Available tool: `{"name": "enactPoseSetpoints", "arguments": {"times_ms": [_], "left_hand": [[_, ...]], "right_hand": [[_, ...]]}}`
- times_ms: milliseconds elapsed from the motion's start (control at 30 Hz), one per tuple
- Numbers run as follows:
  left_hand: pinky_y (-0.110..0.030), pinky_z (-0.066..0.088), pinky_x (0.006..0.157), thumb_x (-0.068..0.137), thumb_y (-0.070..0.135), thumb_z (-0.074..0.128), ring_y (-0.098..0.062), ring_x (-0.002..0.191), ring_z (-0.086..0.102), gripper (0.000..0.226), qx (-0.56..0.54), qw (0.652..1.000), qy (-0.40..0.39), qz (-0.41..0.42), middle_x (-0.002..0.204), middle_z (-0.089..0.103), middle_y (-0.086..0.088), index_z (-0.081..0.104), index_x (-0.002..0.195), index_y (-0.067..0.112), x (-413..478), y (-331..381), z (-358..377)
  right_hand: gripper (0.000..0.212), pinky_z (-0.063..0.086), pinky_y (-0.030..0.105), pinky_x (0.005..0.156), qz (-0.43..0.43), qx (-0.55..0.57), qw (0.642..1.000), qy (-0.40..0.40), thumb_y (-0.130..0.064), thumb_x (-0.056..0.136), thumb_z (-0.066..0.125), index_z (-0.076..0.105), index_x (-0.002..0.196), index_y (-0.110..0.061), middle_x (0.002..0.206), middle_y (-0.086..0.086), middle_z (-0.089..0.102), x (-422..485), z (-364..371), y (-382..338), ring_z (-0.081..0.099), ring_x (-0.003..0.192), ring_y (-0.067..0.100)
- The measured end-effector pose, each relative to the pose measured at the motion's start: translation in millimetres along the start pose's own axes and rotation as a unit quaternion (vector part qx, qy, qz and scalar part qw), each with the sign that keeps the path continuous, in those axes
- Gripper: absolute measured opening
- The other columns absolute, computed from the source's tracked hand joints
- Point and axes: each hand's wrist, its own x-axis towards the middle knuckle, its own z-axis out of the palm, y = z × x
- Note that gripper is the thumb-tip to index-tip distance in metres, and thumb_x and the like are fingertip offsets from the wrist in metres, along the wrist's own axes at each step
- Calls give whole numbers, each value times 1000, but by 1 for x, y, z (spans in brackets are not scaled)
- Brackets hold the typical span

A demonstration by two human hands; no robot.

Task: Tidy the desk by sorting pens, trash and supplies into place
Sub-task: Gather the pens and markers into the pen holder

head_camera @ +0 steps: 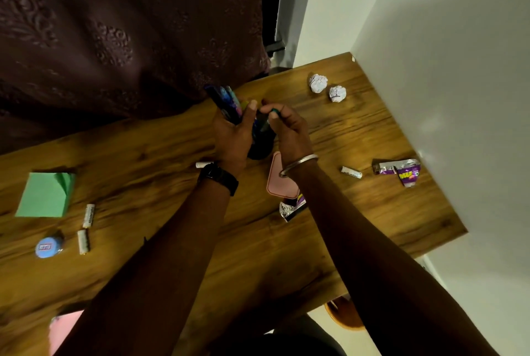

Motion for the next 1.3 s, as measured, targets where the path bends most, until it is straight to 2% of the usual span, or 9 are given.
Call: {"name": "enactPoseSetpoints", "arguments": {"times_ms": [133, 267, 467, 633, 767, 933, 1000, 1200, 1300], "left_hand": [[-35, 61, 93, 92, 0, 73, -20, 103, 75, 34, -5, 1000, -22, -20, 115, 73, -19, 59, 122, -9, 3, -3, -3], [-35, 60, 86, 91, 9, 78, -20, 93, 73, 45, -15, 998, -57, -25, 105, 73, -11, 53, 127, -3, 1, 5, -8], [-59, 53, 105, 89, 74, 56, -36, 115, 69, 77, -92, 990, -64, -84, 123, 69, -22, 62, 124, 6, -9, 9, -9], [-58, 42, 117, 83, 89, 46, -35, 131, 63, 97, -128, 973, -111, -156, 138, 67, -18, 65, 137, 10, -15, -3, -9], [-59, 45, 114, 82, 90, 45, -38, 126, 65, 98, -135, 973, -88, -165, 134, 69, -21, 68, 131, 9, -12, 1, -3], [-63, 46, 111, 84, 91, 37, -41, 127, 64, 102, -129, 973, -98, -164, 137, 66, -22, 64, 138, 9, -2, 8, 7], [-61, 46, 112, 86, 90, 35, -38, 128, 64, 99, -122, 972, -135, -150, 136, 67, -20, 63, 140, 12, -6, 16, 22], [-61, 42, 114, 98, 80, 25, -36, 138, 56, 83, -43, 973, -216, -75, 146, 60, -16, 58, 145, 20, -10, 27, 83], [-44, 50, 113, 110, 56, 11, -19, 137, 58, 65, -7, 974, -228, -9, 145, 62, -4, 57, 143, 27, -22, 34, 115]], "right_hand": [[27, 49, 46, 104, 19, -1, 1000, -2, 4, 87, 49, 68, 106, -1, 118, 20, 67, -2, 2, 11, 61, 117, 30], [37, 52, 39, 97, 73, 41, 996, 30, 2, 81, 47, 70, 107, -11, 114, 13, 70, -4, 3, 11, 64, 110, 25], [39, 50, 36, 104, 121, 125, 984, 35, -12, 102, 37, 54, 135, 0, 133, 15, 61, -2, 5, 16, 61, 123, 23], [53, 38, 54, 115, 181, 141, 973, 8, -39, 100, 50, 53, 141, -6, 142, 20, 56, -8, 11, 20, 52, 135, 36], [49, 53, 42, 99, 192, 44, 980, -38, -13, 95, 58, 48, 143, -11, 137, 18, 58, -7, 6, 11, 55, 129, 38], [93, 54, 28, 95, 70, -174, 959, -212, 5, 79, 76, 20, 151, -7, 138, 13, 52, -7, -32, -11, 60, 116, 3], [96, 53, 19, 90, 23, -233, 956, -177, 0, 74, 84, 24, 150, -1, 128, 1, 57, -2, -42, -21, 61, 109, -6], [83, 60, 39, 89, -46, -271, 961, -26, -20, 66, 92, 46, 134, -6, 119, -5, 63, 10, -95, -46, 66, 109, 12], [84, 61, 32, 83, -51, -269, 960, 56, -23, 64, 92, 46, 132, -9, 114, -12, 59, 17, -125, -58, 66, 108, 10]]}}
